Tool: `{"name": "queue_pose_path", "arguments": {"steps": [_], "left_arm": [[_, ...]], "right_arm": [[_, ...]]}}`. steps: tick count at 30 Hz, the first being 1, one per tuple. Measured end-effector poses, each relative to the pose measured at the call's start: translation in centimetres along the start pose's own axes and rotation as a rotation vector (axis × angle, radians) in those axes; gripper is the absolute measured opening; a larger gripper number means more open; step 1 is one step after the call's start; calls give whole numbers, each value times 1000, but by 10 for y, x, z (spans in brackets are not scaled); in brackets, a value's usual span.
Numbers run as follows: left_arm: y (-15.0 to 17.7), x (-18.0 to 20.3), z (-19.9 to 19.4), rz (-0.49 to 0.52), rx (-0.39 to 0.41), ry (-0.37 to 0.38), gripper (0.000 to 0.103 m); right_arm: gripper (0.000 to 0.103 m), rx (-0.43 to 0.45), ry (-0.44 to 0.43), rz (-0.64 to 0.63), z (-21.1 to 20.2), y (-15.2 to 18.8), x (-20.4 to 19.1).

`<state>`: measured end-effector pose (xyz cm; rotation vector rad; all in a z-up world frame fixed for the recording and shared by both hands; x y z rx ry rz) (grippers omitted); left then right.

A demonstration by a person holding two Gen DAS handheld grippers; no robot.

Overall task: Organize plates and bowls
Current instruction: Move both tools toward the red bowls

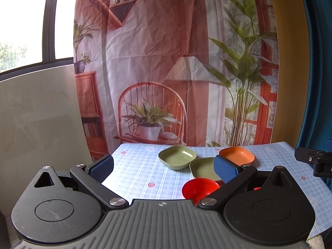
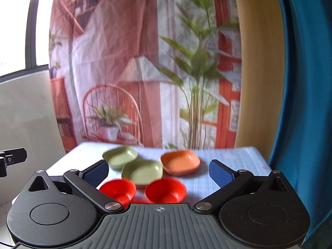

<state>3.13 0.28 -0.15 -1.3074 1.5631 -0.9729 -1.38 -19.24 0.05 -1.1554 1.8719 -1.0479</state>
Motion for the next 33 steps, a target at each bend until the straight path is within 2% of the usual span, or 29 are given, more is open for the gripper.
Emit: {"name": "queue_pose_path", "arguments": {"steps": [2,4,7,12,15,17,21,26,30,33], "left_arm": [[-5,0,2,-2,21,9,103],[-10,1,7,2,32,6,103],[-15,4,17,25,47,-19,103],[-23,5,36,22,44,-41,103],[-23,8,48,30,42,-43,103],[-21,12,58,44,23,-41,103],[-16,17,80,17,-25,-43,103],[-3,27,112,-3,-102,-8,103],[13,34,134,18,-161,-1,103],[28,33,149,-13,-201,21,103]], "right_arm": [[103,33,5,-38,5,-10,4],[103,25,8,-52,12,-20,7],[103,16,-32,-36,26,-35,12],[103,81,-21,-27,49,-42,16],[103,49,-5,-37,66,-42,14],[103,17,-63,8,78,-39,16],[103,22,-44,-1,98,-32,12],[103,3,-7,-52,124,-16,0],[103,-38,-8,-97,140,1,-3],[103,-66,35,-108,148,19,-1]]}}
Point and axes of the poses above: each gripper's, at about its wrist camera, not at the fingertips, and z roughly the way its jaws point, x to its right, y to its underside, the point moved 3 cm from there along z, roughly the way its jaws point, and after that the axes turned 2 degrees about z, right-handed, at the moved point
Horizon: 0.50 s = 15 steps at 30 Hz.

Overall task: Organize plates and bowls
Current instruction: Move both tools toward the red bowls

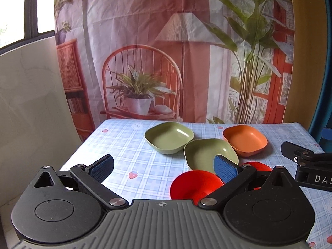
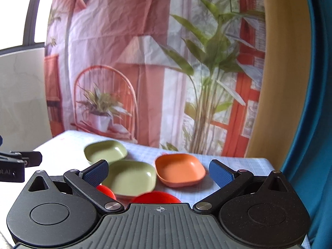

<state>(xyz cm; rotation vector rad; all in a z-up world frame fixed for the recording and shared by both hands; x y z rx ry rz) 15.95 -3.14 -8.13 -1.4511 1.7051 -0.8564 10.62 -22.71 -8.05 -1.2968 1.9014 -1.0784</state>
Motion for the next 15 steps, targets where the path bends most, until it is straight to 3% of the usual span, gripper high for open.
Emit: {"name": "queue_pose_path", "arguments": {"steps": [7,15], "left_arm": [[33,3,25,-21,-82,51,103],[49,11,41,-5,-122,79,102]], "right_arm": [[103,-72,47,51,15,50,11],[103,-148,50,67,36,68,17]]}}
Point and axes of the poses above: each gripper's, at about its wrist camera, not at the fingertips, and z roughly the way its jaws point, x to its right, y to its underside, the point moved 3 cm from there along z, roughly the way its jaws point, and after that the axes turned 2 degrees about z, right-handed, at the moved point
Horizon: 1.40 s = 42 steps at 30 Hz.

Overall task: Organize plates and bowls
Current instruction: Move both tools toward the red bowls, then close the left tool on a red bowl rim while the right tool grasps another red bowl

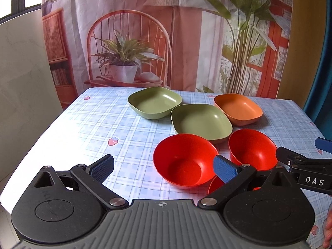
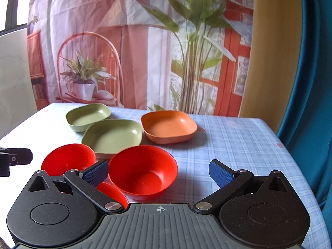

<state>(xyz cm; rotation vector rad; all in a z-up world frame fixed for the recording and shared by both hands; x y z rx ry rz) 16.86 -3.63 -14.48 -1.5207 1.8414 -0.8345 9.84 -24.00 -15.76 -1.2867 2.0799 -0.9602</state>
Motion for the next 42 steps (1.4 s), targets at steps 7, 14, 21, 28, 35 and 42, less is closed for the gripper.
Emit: {"name": "queue_pose_path", "arguments": {"steps": [7,14,21,28,35,42], "left_arm": [[7,2,8,-22,-61,73,90],[24,19,17,-13,-152,187,75],[37,24,28,-51,-222,260,41],[45,30,33,-69,-249,285,40],[47,32,33,-80,-253,280,36],[50,33,35,-95,-263,296,31]], "right_arm": [[102,-45,-51,25,9,8,6],[88,-85,-129,10,7,15,4],[71,-142,-179,36,8,27,2],[51,-187,-228,67,8,37,3],[42,-214,-262,112,10,43,8],[31,-242,-294,130,15,50,5]]}}
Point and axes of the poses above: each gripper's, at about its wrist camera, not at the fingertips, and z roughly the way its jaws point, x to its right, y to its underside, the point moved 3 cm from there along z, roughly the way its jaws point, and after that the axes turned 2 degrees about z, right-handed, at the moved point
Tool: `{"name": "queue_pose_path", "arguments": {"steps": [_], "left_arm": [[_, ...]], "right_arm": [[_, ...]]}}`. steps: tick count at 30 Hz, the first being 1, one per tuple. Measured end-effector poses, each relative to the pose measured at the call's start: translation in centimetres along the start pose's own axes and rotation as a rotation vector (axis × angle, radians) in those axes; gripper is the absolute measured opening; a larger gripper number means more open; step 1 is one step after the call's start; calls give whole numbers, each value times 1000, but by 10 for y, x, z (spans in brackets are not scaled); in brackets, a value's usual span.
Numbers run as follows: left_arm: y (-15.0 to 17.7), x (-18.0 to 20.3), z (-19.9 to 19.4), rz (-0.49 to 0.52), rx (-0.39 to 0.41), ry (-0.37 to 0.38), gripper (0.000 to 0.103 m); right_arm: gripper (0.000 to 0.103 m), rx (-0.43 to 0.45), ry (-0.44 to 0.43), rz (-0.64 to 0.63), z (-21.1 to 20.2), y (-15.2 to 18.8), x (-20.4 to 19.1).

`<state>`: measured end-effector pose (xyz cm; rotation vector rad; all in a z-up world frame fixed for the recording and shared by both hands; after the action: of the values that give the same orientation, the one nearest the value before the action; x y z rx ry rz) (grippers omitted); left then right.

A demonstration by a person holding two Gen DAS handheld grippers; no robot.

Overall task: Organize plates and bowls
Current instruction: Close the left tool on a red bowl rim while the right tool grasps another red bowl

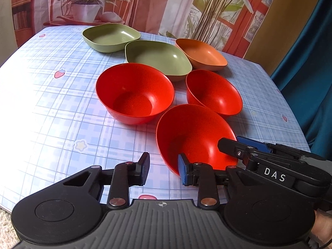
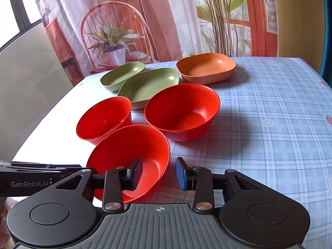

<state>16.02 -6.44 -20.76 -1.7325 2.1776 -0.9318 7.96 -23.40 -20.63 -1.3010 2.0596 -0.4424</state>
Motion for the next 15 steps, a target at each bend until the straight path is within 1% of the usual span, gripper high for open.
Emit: {"name": "queue_pose_path", "arguments": {"steps": [3,5,7,10,15], "left_arm": [[0,-1,1,-8,0,4,29],[0,-1,2,-10,1,1,25],[0,-3,2,-17,6,-3,21],[0,-4,2,-25,13,6,16],[1,-2,2,-14,10,10,15]], "right_arm": [[26,2,-3,8,0,0,1],[20,-1,-6,15,1,1,2],[10,-6,-5,18,2,2,4],[9,-5,-10,22,2,2,4],[9,-4,-12,24,2,3,3]]}}
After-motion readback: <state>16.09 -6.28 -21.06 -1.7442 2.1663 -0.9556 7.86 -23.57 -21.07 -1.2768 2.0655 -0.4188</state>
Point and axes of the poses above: each gripper's, at about its wrist camera, not at the fingertips, and z roughly the way its jaws point, x to its right, y to its underside, the point moved 3 cm from there along z, roughly the way its jaws point, and after that the axes turned 2 degrees about z, right-handed, at the moved point
